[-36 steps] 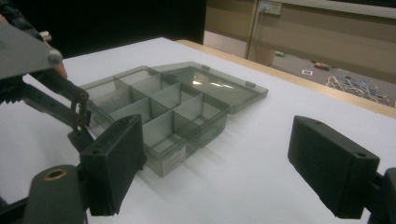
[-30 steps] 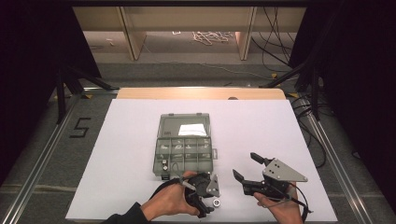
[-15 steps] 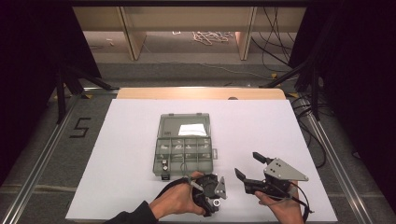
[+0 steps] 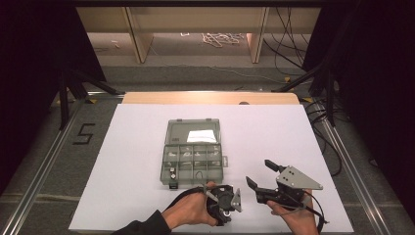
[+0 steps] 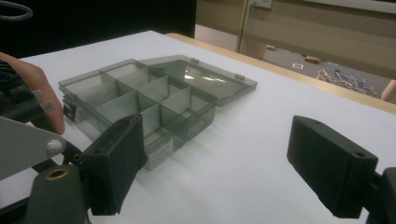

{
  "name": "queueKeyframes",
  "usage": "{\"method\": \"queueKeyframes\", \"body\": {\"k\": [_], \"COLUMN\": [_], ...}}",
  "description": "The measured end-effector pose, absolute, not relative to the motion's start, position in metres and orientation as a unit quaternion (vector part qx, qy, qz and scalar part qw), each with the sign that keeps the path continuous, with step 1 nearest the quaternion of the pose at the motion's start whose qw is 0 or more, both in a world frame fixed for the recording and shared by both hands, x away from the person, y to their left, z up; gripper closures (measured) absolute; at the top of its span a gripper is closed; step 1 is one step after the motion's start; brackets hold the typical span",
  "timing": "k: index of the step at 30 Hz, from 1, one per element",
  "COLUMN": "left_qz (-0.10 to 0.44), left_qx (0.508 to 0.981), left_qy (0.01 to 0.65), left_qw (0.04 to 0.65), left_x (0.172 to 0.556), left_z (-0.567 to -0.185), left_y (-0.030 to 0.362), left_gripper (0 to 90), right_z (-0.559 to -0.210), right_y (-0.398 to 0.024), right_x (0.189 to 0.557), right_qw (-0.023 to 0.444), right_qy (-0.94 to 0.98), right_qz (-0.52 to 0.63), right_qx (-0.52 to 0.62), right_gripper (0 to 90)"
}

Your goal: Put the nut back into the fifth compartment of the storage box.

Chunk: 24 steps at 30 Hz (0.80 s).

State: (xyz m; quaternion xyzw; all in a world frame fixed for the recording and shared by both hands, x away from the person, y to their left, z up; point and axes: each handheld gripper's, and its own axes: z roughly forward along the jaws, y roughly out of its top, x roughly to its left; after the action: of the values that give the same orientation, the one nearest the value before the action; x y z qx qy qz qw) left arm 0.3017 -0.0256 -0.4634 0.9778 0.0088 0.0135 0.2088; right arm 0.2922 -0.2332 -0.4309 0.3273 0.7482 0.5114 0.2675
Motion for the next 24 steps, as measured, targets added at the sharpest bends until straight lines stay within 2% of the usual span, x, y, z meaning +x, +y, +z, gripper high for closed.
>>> {"method": "queueKeyframes", "body": {"k": [11, 24], "left_qz": [0.003, 0.01], "left_qx": [0.979, 0.979], "left_qy": [0.002, -0.003], "left_qw": [0.206, 0.202], "left_x": [0.304, 0.303], "left_z": [-0.463, -0.453], "left_y": [-0.027, -0.023], "left_gripper": [69.6, 69.8], "right_z": [-0.431, -0.431], "right_y": [-0.233, -0.233], "right_x": [0.292, 0.291], "right_qw": [0.266, 0.261], "right_qy": [0.747, 0.747], "right_qz": [0.513, 0.513], "right_qx": [0.328, 0.333], "right_gripper": [20.3, 20.3]}}
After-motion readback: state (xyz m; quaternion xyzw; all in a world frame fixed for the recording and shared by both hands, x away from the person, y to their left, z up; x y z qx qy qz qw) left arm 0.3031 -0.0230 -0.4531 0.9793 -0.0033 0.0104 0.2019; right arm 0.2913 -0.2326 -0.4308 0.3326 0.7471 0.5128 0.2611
